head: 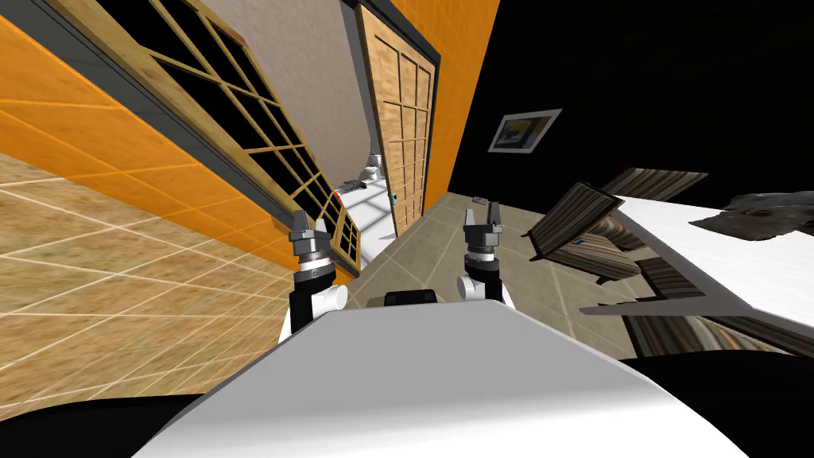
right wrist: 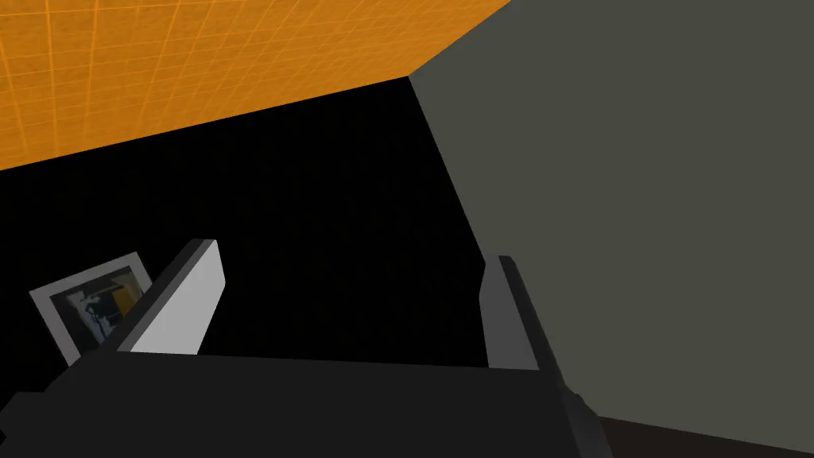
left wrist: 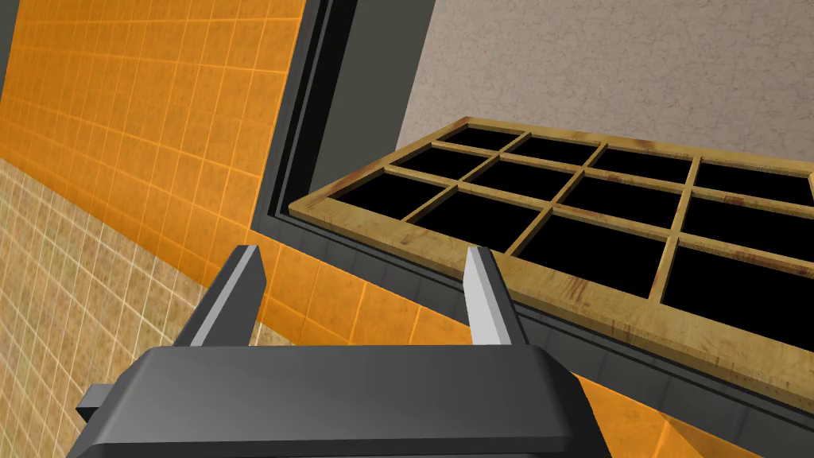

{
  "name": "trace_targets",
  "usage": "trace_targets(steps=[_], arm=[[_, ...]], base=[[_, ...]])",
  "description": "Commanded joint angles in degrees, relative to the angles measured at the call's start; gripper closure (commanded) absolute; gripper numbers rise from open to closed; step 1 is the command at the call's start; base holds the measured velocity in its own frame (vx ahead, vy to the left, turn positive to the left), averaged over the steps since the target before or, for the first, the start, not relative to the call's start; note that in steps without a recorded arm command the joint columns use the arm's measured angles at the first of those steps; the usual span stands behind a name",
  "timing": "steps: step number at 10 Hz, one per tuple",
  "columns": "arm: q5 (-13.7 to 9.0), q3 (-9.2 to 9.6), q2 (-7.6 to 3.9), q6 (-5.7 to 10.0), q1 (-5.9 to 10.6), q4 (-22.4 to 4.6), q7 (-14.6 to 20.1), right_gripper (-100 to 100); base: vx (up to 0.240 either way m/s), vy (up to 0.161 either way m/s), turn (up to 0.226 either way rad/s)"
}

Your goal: Push the door open

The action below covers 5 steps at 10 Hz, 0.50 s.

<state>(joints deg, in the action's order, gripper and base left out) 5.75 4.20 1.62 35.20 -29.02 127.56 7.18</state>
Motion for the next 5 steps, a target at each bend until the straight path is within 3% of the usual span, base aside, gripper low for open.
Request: trace_targets(steps=[1,3,5], arm=[[-1.12,0.22,-0.89,0.34,0.68,-1.99,1.59,-100],[-1.93,0.37,-1.45,0.58,1.18,-3.43,2.74,-100],[-3.29,0.63,-2.27,0.99,2.01,-5.85,4.67,-100]], base=[[0.068,-0.130,0.263],[0.125,0.000,0.101],[0.140,-0.029,0.183]])
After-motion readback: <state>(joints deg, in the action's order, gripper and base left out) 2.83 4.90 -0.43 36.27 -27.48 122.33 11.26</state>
